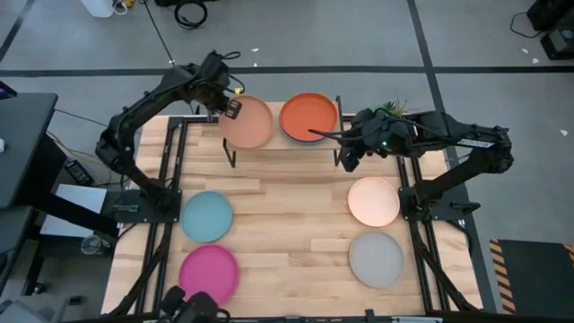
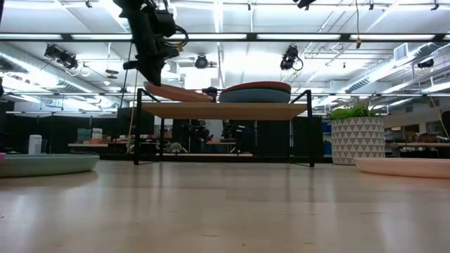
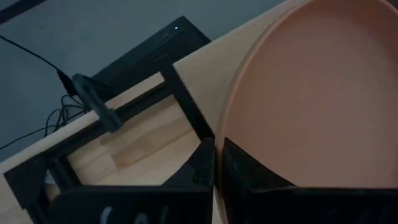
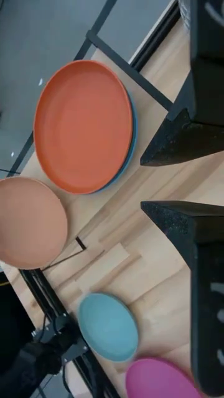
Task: Place and stack plates onto a shelf
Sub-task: Put the brown plate on the shelf, then stack the light blue plate into the brown plate on the shelf
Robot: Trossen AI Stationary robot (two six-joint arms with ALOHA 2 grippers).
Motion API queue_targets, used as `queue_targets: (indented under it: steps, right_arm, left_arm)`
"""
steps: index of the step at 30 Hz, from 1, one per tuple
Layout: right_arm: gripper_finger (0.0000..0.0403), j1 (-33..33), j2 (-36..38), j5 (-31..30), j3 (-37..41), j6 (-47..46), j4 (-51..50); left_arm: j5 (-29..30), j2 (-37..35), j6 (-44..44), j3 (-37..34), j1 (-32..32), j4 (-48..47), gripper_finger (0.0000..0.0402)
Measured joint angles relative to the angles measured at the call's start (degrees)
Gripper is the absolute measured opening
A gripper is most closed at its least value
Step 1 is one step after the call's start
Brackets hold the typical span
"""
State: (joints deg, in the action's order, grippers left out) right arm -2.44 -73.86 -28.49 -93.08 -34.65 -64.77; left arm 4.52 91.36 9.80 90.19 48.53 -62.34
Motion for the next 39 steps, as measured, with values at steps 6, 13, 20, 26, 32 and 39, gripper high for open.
queue_targets:
  steps: [6,13,20,26,32,39]
  right_arm:
    - [0.0107,0.0,-0.1,0.0,0.0,-1.0,0.1]
    - [0.0107,0.0,-0.1,0.0,0.0,-1.3,0.1]
    - [0.0107,0.0,-0.1,0.0,0.0,-1.4,0.5]
    - [0.0107,0.0,-0.1,-0.1,0.0,-1.3,1.0]
    - [0.0107,0.0,-0.1,0.0,0.0,-1.2,2.2]
    - [0.0107,0.0,-0.1,0.0,0.0,-0.8,2.1]
  left_arm:
    - [0.1,1.9,0.4,0.0,-0.6,2.3,0.0021]
    - [0.0,2.1,2.6,0.0,-1.3,6.2,0.0024]
    - [-0.1,2.1,3.3,0.0,-2.4,6.1,0.0026]
    - [2.9,2.1,3.1,0.0,-4.2,6.2,0.0040]
    - [3.6,2.0,2.6,0.0,-4.2,7.9,0.0118]
    - [4.0,-5.4,0.0,-0.1,-5.3,7.4,0.0178]
